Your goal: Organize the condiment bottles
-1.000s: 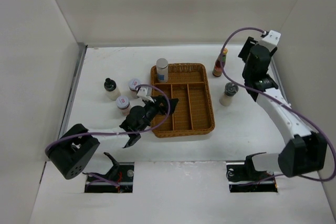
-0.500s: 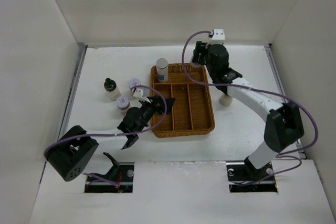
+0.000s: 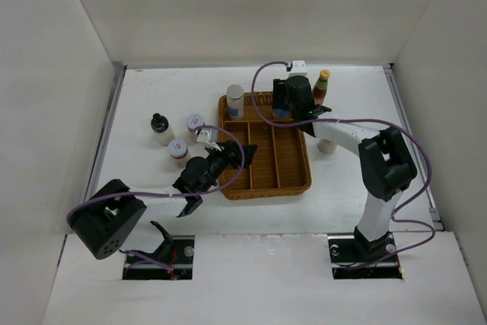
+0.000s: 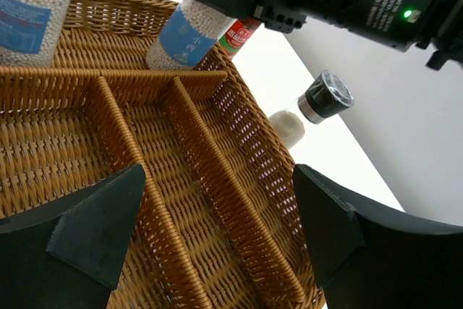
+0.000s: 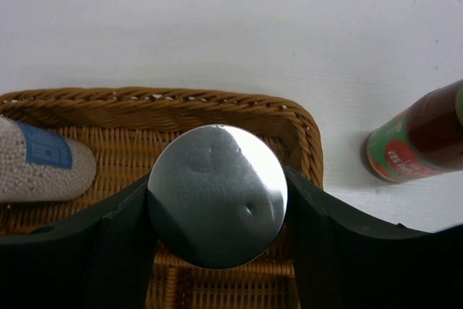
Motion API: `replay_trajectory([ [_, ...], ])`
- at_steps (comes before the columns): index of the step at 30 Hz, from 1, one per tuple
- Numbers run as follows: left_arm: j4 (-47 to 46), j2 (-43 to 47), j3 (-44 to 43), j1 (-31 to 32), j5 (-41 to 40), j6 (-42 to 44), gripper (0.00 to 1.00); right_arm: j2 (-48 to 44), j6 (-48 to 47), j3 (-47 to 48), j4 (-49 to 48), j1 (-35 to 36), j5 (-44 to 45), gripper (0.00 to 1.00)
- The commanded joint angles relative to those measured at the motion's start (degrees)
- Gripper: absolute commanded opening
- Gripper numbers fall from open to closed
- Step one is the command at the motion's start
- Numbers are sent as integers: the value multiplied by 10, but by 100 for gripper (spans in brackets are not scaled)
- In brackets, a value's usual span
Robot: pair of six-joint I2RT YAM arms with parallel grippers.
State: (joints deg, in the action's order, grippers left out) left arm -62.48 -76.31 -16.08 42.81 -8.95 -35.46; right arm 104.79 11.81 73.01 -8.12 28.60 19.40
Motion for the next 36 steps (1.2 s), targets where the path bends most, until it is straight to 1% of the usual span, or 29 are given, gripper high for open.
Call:
replay_trajectory([
  [1,-41,1,-8,3,6,-9,83,1,5,6,-63,1,-1,70],
  [2,-41,1,-8,4,6,-8,83,-1,4,6,-61,1,-1,75],
  [6,-43,-12,-12,1,6,-11,83,-35,1,15,-47,-2,-5,89],
  [10,-45,-8,-12,3,6,-11,83,-105,-2,13,-35,-11,-6,97],
  [12,-45,-11,-11,-1,6,-13,83,-138,-2,13,-34,-33,-5,98],
  [16,-45,-6,-10,1,6,-13,83,-157,-2,13,-27,-92,25,98],
  [19,-45,-11,-10,-4,6,-16,83,-135,-9,21,-19,-136,49,98],
  [23,-45,-9,-10,-2,6,-16,83,-87,-23,48,6,-153,21,97],
  [26,-45,-11,-10,-3,6,-17,83,-53,-34,70,8,-152,-6,95],
  [29,-45,-8,-10,0,6,-16,83,-24,-36,89,6,-155,-11,92],
  [32,-45,-9,-8,-4,6,-18,83,5,-31,107,2,-161,-11,80],
  [36,-45,-8,-7,-5,6,-17,83,23,-28,111,-15,-163,-4,56],
])
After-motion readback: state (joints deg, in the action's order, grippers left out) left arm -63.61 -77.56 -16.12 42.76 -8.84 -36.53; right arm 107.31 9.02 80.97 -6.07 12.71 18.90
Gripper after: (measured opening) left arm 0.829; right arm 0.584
